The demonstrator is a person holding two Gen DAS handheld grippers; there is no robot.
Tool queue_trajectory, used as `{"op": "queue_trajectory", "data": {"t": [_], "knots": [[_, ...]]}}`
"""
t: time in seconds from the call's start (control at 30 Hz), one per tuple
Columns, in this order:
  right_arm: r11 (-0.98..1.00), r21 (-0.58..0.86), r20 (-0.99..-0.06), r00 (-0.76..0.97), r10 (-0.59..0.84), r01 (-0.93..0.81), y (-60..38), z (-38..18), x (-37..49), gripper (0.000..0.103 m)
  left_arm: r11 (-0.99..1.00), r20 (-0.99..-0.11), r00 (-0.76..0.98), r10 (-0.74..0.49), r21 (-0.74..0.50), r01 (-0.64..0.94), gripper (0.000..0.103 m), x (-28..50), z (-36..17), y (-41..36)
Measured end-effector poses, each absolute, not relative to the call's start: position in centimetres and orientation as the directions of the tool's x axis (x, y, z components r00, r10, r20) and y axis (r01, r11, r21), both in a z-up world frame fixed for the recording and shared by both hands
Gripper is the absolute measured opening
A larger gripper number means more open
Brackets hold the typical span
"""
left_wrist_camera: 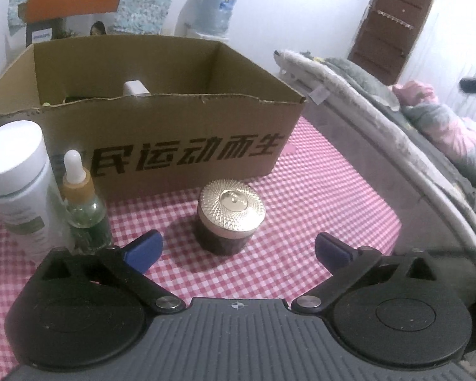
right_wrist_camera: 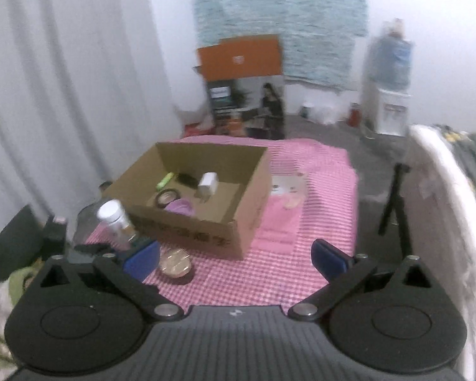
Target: Organize rigid objects
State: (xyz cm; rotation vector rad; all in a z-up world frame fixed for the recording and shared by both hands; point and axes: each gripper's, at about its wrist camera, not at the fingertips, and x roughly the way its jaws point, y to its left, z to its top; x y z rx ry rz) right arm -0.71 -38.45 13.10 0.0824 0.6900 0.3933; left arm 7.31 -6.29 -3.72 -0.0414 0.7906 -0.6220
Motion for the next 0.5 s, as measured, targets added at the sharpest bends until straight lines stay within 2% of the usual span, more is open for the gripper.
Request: {"op": "queue_trajectory", "data": {"t": [0.27,0.5], "knots": [[0.798,0.437,-0.611,0.514,0.602,-0.415,-32.9,2.3,3.2,0.103,0.834,-0.648,0.551,-0.526,-0.266,0.483,0.103,8.0,-3.5,-5.5],[0.713,0.599,-0.494,0.533,0.687,-0.364,-31.7,-1.7,5.2,0.103,0.846,-0.681,0.541,-0.494,-0.231,0.481,0.103,9.0,-4.1,-6.1]]}}
